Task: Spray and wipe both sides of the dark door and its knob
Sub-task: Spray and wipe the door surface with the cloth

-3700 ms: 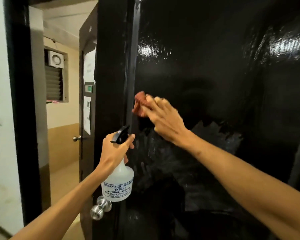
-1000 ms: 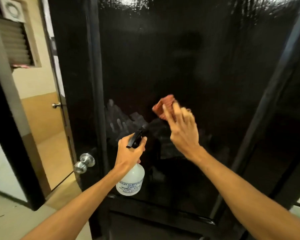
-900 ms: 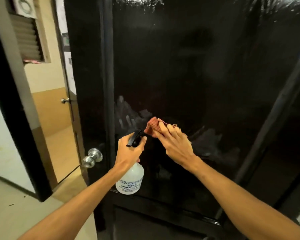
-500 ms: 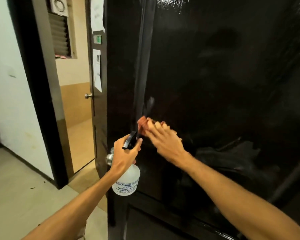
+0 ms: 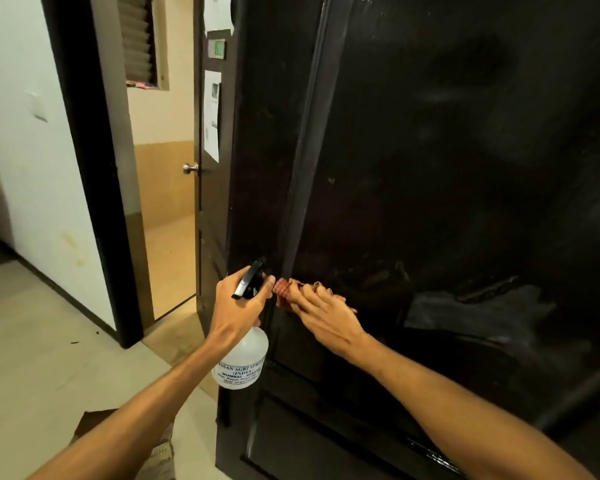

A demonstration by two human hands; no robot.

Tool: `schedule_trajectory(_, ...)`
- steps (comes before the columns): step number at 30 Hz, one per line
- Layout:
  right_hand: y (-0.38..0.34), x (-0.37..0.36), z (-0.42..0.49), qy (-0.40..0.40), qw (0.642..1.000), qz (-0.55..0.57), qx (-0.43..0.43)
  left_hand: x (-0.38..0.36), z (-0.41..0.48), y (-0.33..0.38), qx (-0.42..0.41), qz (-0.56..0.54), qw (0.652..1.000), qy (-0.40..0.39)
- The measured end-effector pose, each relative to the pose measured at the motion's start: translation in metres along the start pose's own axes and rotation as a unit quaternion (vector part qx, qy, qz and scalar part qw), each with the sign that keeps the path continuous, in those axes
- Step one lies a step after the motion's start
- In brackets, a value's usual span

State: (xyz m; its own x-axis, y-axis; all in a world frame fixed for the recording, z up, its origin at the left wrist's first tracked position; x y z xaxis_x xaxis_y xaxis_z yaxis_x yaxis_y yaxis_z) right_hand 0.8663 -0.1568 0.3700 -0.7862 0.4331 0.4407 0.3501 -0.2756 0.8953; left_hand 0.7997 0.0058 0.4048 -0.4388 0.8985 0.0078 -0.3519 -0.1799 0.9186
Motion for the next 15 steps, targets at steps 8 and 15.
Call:
schedule_trajectory(8, 0.133, 0.046, -0.018, 0.142, 0.950, 0.038, -0.276, -0.021, -0.006, 0.003, 0.005, -0.015, 1.000, -0.013)
schedule_trajectory(15, 0.021, -0.037, -0.104, 0.011, 0.999, 0.016, -0.046, -0.067, -0.030, 0.011, 0.018, -0.044, 0.997, -0.062)
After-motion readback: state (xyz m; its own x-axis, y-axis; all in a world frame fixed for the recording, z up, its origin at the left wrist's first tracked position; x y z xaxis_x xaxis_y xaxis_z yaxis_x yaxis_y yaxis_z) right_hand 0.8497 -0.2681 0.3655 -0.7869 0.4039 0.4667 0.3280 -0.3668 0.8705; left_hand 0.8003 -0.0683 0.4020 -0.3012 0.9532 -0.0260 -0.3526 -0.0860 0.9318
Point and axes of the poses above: each hand's wrist, its own z-axis towards the middle knuckle, its own x-axis out of the back of the hand, y = z × x, the point moved 7 cm from there along z, towards the middle knuckle, and after that the axes turned 6 degrees about -z, right-handed, at the moved point
